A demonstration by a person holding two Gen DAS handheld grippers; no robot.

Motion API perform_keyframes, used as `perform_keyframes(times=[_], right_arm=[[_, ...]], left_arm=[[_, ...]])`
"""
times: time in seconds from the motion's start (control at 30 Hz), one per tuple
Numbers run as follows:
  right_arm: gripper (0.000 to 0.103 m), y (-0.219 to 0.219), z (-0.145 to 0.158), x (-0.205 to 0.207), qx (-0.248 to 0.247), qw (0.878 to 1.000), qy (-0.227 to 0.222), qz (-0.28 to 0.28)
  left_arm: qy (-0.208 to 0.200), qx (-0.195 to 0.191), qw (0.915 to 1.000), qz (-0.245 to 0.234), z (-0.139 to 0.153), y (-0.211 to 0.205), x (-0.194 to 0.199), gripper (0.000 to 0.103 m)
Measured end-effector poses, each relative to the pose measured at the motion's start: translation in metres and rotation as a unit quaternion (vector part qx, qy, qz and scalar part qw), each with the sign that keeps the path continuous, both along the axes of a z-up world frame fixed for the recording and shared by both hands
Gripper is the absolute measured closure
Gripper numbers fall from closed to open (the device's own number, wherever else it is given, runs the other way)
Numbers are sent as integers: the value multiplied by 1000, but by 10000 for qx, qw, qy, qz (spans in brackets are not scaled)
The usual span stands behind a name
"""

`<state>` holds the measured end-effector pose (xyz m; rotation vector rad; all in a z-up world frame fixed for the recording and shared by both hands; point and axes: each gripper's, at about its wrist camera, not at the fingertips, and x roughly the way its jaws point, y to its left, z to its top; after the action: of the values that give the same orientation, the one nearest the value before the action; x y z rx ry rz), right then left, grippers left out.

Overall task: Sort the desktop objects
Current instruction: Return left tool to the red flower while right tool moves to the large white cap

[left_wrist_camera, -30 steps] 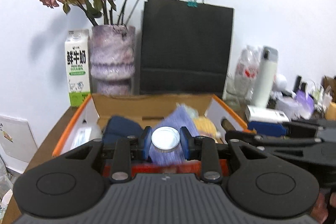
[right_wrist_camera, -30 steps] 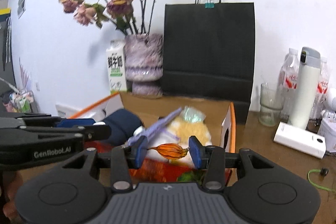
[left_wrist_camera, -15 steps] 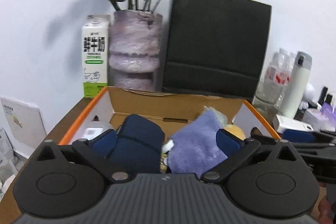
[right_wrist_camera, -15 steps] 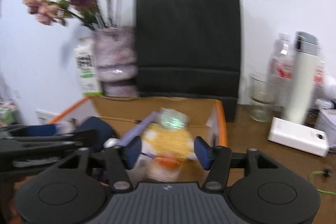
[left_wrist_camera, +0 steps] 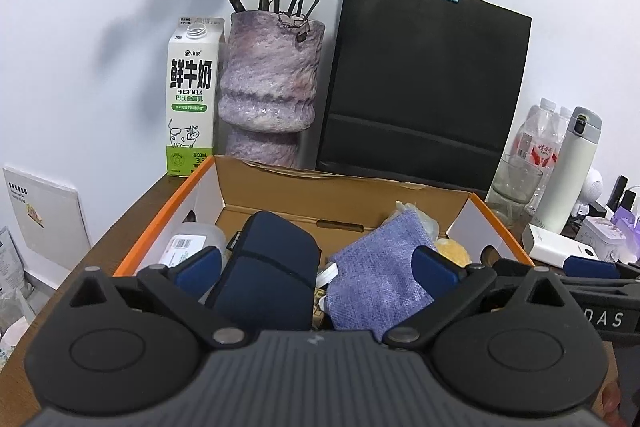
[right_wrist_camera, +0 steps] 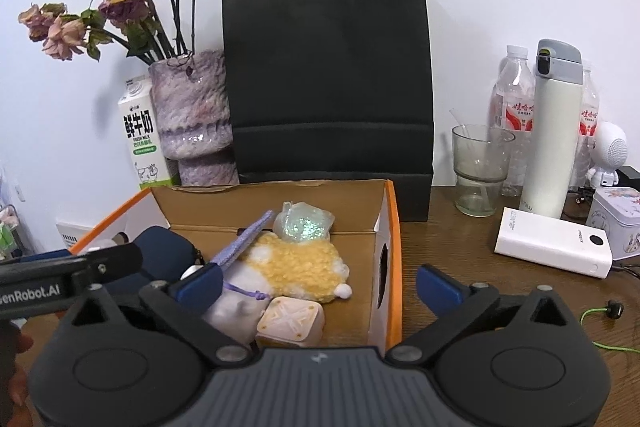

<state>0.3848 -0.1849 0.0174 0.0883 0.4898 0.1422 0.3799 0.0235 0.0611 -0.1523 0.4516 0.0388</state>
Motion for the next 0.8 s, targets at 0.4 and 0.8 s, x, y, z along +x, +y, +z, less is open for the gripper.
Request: perform_keyframes(times=[0.4,0.8], right_arm=[[0,0,0,-1,-30,10000,3,8],[0,-5,-1,-34,-148,9997,96,184]], left_arm=[[39,0,10000,17,0,0,0,0],[416,-171,9982,-402,-6,-4,-47,0]])
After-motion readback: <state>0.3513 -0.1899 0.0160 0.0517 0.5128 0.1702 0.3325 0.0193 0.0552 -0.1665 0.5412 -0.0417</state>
